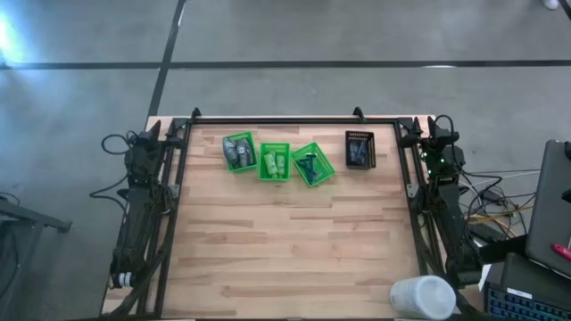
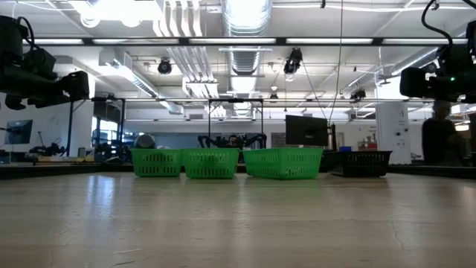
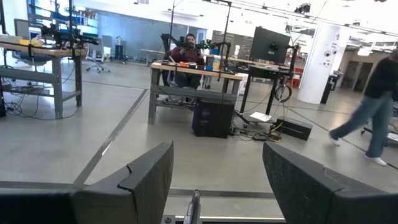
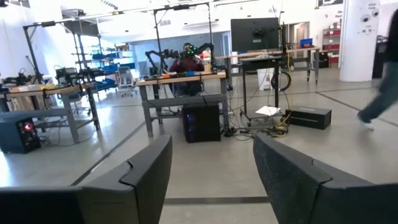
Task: Pick & Place Travel size toiletries
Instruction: Return to Home Position
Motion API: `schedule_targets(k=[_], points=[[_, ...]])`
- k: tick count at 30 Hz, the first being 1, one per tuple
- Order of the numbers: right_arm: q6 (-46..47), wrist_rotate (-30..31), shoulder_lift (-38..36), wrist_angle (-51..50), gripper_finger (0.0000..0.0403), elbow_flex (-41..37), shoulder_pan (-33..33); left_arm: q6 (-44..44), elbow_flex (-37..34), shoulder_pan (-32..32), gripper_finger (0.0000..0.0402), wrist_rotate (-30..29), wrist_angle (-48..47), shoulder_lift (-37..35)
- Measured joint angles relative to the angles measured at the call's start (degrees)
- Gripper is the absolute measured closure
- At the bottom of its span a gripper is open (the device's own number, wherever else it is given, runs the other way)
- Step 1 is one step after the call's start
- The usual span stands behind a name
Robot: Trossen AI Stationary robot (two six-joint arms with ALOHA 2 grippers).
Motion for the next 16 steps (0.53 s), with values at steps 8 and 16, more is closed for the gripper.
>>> schedule_targets(k=[8, 16], points=[[0.0, 0.0, 0.0, 0.0, 0.0174, 0.0, 0.0, 0.0, 0.0, 0.0, 0.0149, 0.0, 0.0, 0.0], [0.0, 0.0, 0.0, 0.0, 0.0148, 0.0, 0.0, 0.0, 0.0, 0.0, 0.0149, 0.0, 0.0, 0.0]])
